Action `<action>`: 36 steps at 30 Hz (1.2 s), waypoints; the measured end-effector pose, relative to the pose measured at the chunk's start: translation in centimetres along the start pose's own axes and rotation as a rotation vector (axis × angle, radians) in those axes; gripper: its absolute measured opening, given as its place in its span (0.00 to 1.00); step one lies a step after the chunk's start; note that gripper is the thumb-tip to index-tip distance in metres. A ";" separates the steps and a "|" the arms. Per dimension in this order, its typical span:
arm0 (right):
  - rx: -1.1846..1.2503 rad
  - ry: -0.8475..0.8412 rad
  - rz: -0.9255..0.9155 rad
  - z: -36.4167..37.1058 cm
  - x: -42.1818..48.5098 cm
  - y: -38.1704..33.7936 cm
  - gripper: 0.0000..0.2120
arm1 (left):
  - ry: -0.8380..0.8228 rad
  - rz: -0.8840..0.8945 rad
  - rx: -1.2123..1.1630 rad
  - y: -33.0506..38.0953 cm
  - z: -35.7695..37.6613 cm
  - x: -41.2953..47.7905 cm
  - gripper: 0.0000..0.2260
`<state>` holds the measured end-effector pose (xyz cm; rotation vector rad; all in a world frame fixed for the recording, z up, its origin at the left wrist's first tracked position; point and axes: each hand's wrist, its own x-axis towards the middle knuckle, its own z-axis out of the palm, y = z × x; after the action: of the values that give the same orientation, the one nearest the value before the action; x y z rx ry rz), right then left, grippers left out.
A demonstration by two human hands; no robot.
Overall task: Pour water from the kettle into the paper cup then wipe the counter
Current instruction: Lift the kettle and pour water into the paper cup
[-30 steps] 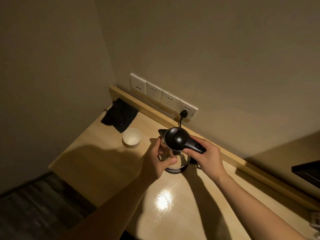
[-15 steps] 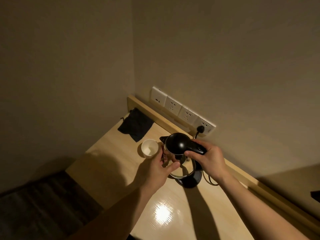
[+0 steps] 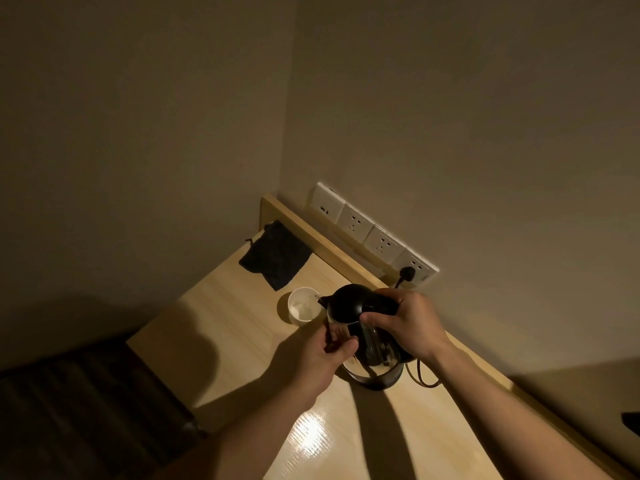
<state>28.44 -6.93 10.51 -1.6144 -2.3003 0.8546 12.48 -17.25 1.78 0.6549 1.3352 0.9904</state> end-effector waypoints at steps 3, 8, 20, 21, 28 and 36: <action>-0.033 -0.039 0.008 0.0 0.5 -0.6 0.23 | -0.002 -0.044 -0.066 -0.8 0.0 0.3 0.16; -0.059 -0.071 0.043 0.2 0.8 -1.4 0.22 | -0.008 -0.087 -0.132 -1.4 0.0 0.3 0.18; -0.146 -0.093 0.069 -0.2 1.6 -2.5 0.21 | -0.043 -0.118 -0.161 -1.9 0.1 0.4 0.22; -0.154 -0.090 0.070 -0.3 1.7 -2.5 0.21 | -0.045 -0.112 -0.165 -1.9 0.0 0.4 0.25; -0.163 -0.103 0.093 -0.2 2.1 -2.8 0.21 | -0.057 -0.104 -0.160 -2.2 0.0 0.6 0.28; -0.184 -0.105 0.093 -0.6 2.3 -3.5 0.19 | -0.062 -0.115 -0.196 -2.3 0.1 0.8 0.30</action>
<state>25.09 -5.46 12.62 -1.8049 -2.4572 0.7844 13.00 -17.59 -0.59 0.4521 1.1902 0.9852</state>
